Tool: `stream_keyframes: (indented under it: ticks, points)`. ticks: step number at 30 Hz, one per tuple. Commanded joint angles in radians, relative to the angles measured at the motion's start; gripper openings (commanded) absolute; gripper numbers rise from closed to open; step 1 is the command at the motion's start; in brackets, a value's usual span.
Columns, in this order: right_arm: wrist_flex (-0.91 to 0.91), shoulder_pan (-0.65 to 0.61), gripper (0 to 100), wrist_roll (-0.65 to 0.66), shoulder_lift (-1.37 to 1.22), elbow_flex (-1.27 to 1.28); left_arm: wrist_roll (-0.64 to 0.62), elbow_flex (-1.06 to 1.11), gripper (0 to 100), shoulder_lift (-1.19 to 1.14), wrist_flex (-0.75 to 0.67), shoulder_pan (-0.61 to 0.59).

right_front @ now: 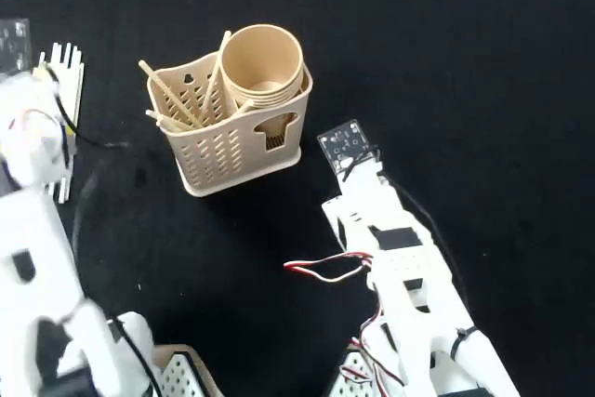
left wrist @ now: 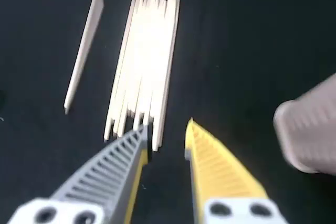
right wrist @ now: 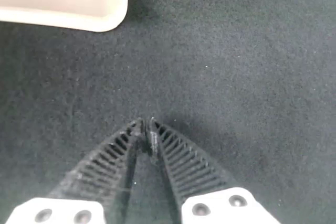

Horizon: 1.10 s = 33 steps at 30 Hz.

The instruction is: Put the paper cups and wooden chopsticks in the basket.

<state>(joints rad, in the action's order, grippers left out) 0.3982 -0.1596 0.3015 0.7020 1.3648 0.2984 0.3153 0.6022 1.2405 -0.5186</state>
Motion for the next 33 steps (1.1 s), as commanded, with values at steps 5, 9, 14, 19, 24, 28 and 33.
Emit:
stream_keyframes:
  ticks: [5,9,14,19,24,28,33]
  points:
    - [-0.021,-0.012,1.3,0.008,0.030,-0.007,0.094,-0.277,13,-0.509,-0.032,-0.097]
    - [-0.021,-0.012,1.3,0.008,0.030,-0.007,0.094,-0.384,13,-0.738,-0.075,-0.065]
    - [-0.021,-0.012,1.3,0.008,0.030,-0.005,0.095,-0.527,13,-0.982,-0.199,-0.047]
    - [-0.021,-0.012,1.3,0.008,0.030,-0.005,0.087,-0.722,13,-1.186,-0.204,-0.038]
    - [-0.021,-0.012,1.3,0.008,0.030,-0.005,0.044,-0.908,13,-1.347,-0.129,-0.028]
    - [-0.021,-0.012,1.3,0.008,0.030,-0.005,0.018,-1.033,11,-1.435,-0.054,-0.027]
    - [-0.021,-0.012,1.3,0.008,0.030,-0.005,0.021,-1.178,4,-1.476,0.084,-0.025]
